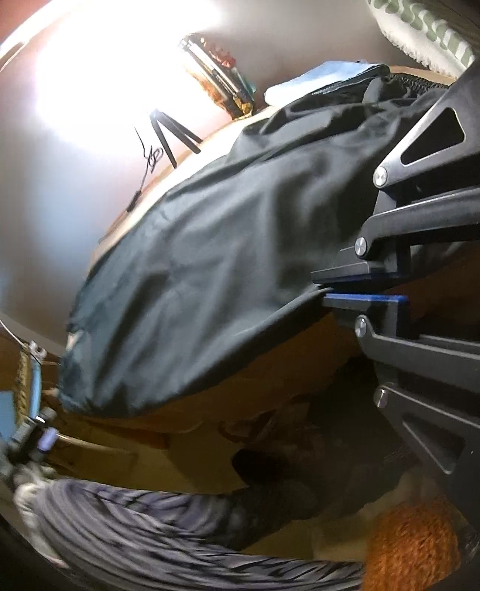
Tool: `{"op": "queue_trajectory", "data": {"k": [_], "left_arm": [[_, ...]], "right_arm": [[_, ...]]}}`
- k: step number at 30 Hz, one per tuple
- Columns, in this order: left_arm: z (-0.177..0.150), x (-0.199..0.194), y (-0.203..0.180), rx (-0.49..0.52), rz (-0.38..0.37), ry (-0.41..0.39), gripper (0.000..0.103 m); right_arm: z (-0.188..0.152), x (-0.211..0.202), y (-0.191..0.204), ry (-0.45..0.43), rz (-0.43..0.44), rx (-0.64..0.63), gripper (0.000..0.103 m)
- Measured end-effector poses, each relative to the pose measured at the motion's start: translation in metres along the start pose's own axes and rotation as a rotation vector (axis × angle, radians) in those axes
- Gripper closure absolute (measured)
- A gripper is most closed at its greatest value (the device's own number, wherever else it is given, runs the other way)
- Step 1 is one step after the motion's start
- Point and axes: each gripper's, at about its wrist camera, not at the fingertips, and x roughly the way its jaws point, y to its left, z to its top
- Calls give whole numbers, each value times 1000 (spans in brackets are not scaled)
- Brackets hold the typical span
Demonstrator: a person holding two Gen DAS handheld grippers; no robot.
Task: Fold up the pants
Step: 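Grasp the trousers' waistband with the right gripper while the left tool approaches, then grasp the waistband with the left gripper while the right gripper holds its edge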
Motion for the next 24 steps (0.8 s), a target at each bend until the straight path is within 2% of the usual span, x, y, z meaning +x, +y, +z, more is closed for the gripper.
{"op": "queue_trajectory", "data": {"k": [4, 6, 11, 15, 24], "left_arm": [[5, 15, 17, -58, 7, 14, 47], [6, 20, 26, -96, -1, 24, 47], [11, 21, 34, -115, -6, 19, 46], [25, 19, 36, -133, -18, 0, 45], [40, 37, 26, -198, -112, 57, 45]], "right_arm": [[13, -12, -27, -25, 5, 89, 103], [23, -15, -42, -38, -18, 116, 103], [49, -19, -87, -77, -77, 187, 103], [67, -13, -108, -86, -115, 179, 103], [89, 6, -126, -81, -118, 179, 103]]}}
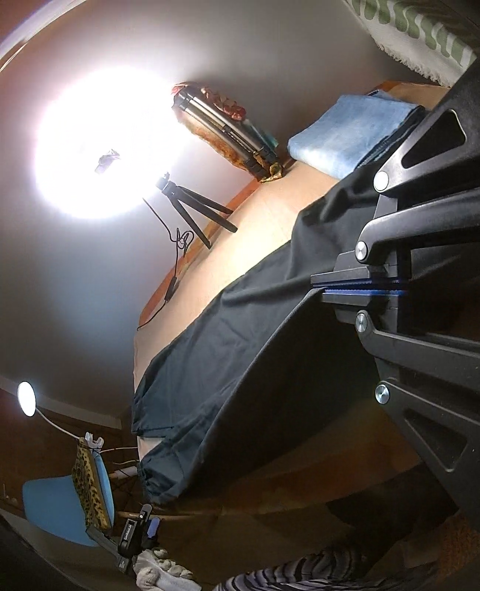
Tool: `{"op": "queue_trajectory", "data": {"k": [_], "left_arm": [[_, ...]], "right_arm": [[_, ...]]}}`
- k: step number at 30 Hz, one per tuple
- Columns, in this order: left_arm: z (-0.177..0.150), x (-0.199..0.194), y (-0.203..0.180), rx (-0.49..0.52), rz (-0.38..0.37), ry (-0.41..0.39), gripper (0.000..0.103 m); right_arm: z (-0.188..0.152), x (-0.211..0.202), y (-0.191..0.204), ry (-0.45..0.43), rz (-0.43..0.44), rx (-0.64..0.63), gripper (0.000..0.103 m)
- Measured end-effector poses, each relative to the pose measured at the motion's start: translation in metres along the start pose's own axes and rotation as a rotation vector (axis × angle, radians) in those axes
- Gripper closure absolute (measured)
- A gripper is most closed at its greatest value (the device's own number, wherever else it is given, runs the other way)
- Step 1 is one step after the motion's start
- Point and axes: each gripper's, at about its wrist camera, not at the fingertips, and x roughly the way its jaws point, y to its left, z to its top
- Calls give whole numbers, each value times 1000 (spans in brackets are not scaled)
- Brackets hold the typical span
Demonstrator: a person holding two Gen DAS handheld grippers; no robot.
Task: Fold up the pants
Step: 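Grasp the waistband with the left gripper while the right gripper holds its edge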
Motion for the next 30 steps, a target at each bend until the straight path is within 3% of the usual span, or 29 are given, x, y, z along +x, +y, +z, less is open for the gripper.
{"op": "queue_trajectory", "data": {"k": [5, 13, 21, 23, 26, 30], "left_arm": [[0, 16, -7, -65, -23, 41, 45], [8, 31, -5, -151, 10, 48, 45], [14, 33, 9, -275, -18, -20, 49], [14, 36, 11, -285, -18, -27, 73], [14, 39, 14, -306, -13, -42, 88], [14, 38, 20, -332, -40, -88, 98]], "right_arm": [[6, 14, -12, -4, -7, 4, 103], [8, 18, -22, -12, 6, 21, 103], [12, 3, -24, -42, 22, 43, 103], [14, -1, -25, -51, 21, 45, 103], [15, -5, -24, -58, 16, 45, 103], [16, -8, -23, -60, 14, 51, 103]]}}
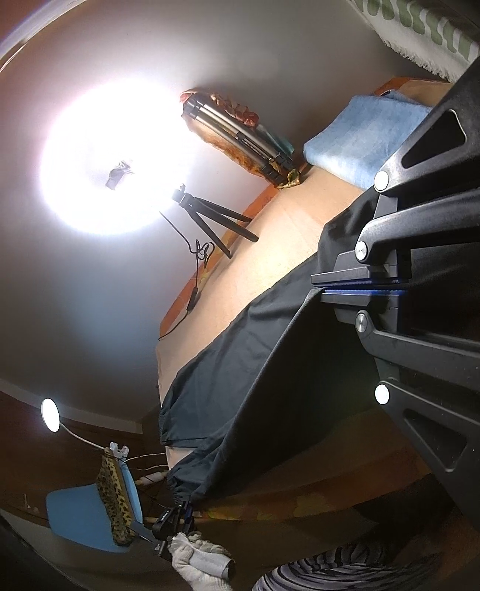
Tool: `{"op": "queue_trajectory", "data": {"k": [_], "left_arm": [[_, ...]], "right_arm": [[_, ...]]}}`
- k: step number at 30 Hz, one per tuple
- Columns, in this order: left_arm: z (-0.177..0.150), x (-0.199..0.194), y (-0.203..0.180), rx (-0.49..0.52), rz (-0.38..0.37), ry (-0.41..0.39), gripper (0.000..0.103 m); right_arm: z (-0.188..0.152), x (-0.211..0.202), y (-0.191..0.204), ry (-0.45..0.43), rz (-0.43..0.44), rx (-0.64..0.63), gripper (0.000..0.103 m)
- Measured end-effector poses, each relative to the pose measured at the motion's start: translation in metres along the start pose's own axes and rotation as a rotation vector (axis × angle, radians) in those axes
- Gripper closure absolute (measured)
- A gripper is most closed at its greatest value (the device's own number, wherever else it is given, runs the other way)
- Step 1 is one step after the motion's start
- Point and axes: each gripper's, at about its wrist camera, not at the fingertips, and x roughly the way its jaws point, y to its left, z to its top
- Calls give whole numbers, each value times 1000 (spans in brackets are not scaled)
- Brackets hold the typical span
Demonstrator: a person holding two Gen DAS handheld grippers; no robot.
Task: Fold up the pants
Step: 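Grasp the waistband with the left gripper while the right gripper holds its edge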
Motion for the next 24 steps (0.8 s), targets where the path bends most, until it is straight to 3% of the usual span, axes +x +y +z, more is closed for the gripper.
{"op": "queue_trajectory", "data": {"k": [5, 15, 20, 24], "left_arm": [[3, -11, -3, -16, -66, -57, 99], [13, -50, -24, 62, -96, -200, 100], [24, -38, -70, 180, -112, -205, 100], [30, -1, -125, 309, -109, -155, 100]], "right_arm": [[3, -7, 3, -8, -6, 3, 103], [-5, -28, 15, -12, 16, -13, 103], [4, -24, -6, -12, -8, 9, 103], [11, -7, -33, 4, -56, 23, 103]]}}
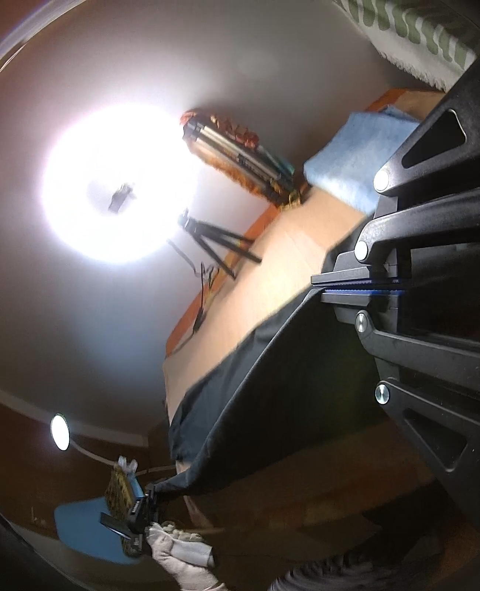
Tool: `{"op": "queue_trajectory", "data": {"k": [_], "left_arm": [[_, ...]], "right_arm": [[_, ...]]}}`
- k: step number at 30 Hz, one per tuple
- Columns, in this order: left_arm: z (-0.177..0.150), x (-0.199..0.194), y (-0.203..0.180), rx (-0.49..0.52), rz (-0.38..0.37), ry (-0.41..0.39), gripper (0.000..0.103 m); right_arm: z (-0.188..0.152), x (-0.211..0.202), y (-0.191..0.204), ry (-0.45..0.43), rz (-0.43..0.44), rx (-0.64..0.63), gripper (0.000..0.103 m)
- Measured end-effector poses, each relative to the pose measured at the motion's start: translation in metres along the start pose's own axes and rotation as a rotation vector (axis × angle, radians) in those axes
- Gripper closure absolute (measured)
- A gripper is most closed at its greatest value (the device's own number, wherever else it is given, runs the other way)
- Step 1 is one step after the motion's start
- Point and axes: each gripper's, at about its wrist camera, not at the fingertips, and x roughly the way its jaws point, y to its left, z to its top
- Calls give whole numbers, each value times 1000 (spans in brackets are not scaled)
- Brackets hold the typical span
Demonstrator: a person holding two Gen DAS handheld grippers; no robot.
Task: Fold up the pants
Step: 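Grasp the waistband with the left gripper while the right gripper holds its edge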
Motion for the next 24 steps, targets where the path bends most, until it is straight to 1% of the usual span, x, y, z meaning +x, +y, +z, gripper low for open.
{"op": "queue_trajectory", "data": {"k": [4, 7, 9, 11, 14, 18, 19, 20, 21, 22, 23, 24], "left_arm": [[10, 62, -38, 71, -6, 92, 100], [10, 103, -60, 127, 17, 131, 100], [6, 121, -69, 157, 38, 150, 100], [6, 141, -72, 167, 73, 178, 100], [6, 158, -64, 141, 110, 201, 100], [11, 171, -58, 132, 98, 245, 97], [13, 169, -58, 137, 90, 251, 91], [15, 169, -58, 141, 85, 254, 81], [18, 166, -60, 146, 75, 253, 75], [24, 164, -60, 151, 61, 250, 64], [29, 164, -63, 154, 54, 248, 58], [36, 161, -62, 154, 48, 241, 58]], "right_arm": [[0, 31, -22, 54, -26, 7, 103], [-5, 61, -34, 98, -70, -29, 103], [-9, 83, -44, 134, -75, -24, 103], [-13, 105, -54, 171, -79, -13, 103], [-20, 130, -64, 216, -96, -17, 103], [-30, 165, -70, 291, -97, -22, 103], [-32, 173, -70, 308, -102, -30, 103], [-34, 182, -70, 331, -107, -36, 103], [-36, 186, -69, 345, -110, -36, 103], [-38, 192, -70, 361, -113, -36, 103], [-39, 196, -71, 377, -114, -31, 103], [-40, 198, -71, 388, -105, -25, 103]]}}
